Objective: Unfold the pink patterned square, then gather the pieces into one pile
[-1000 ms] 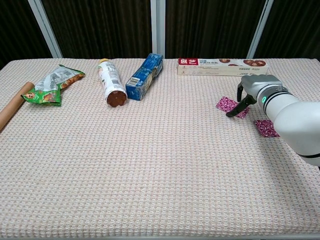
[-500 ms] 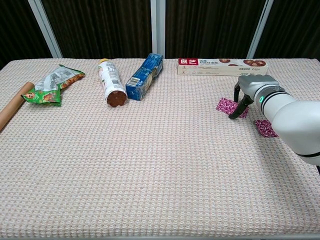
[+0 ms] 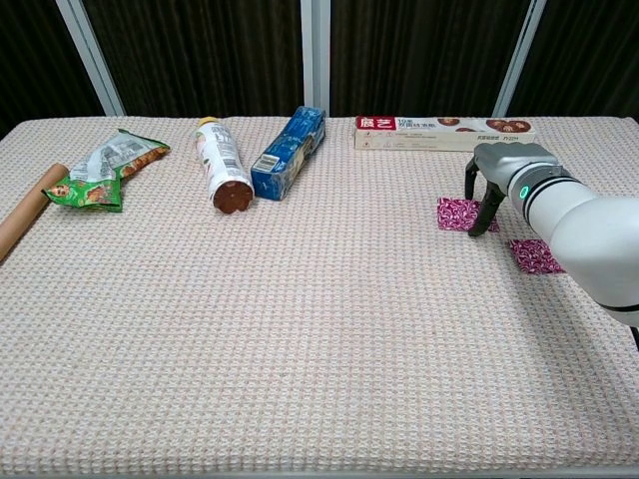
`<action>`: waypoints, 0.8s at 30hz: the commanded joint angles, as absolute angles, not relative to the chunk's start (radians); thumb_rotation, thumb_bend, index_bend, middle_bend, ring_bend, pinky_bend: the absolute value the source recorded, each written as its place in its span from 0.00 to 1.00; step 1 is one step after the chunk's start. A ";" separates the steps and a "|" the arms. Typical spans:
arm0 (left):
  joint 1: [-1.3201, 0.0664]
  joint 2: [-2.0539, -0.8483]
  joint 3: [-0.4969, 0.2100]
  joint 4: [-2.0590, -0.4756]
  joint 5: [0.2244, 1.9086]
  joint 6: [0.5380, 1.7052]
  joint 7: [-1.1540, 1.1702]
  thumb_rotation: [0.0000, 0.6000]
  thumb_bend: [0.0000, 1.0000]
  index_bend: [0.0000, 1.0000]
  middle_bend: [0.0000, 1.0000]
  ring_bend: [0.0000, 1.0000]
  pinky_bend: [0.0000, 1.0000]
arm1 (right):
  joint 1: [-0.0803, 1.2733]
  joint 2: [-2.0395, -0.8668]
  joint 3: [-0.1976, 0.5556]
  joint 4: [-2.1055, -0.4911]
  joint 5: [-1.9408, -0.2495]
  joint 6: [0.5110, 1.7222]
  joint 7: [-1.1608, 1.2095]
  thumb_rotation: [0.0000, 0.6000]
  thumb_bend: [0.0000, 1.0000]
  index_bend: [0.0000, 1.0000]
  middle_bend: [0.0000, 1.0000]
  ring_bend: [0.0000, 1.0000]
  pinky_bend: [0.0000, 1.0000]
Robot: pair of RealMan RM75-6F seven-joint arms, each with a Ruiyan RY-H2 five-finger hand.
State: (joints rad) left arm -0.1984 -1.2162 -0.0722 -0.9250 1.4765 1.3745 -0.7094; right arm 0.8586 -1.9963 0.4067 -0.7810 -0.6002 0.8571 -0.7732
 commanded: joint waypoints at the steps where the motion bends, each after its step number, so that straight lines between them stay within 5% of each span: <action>1: -0.199 -1.215 -0.072 -0.927 1.477 1.375 -0.708 1.00 0.05 0.23 0.23 0.16 0.26 | 0.855 -1.993 0.404 -0.790 -0.599 0.859 -0.774 0.99 0.00 0.47 1.00 1.00 1.00; 15: -0.199 -1.209 -0.073 -0.937 1.480 1.379 -0.707 1.00 0.05 0.23 0.23 0.16 0.26 | 0.854 -1.955 0.405 -0.857 -0.607 0.891 -0.765 1.00 0.00 0.47 1.00 1.00 1.00; 24: -0.201 -1.199 -0.077 -0.968 1.479 1.384 -0.682 1.00 0.05 0.23 0.23 0.16 0.26 | 0.812 -1.861 0.364 -1.043 -0.624 0.952 -0.795 1.00 0.00 0.47 1.00 1.00 1.00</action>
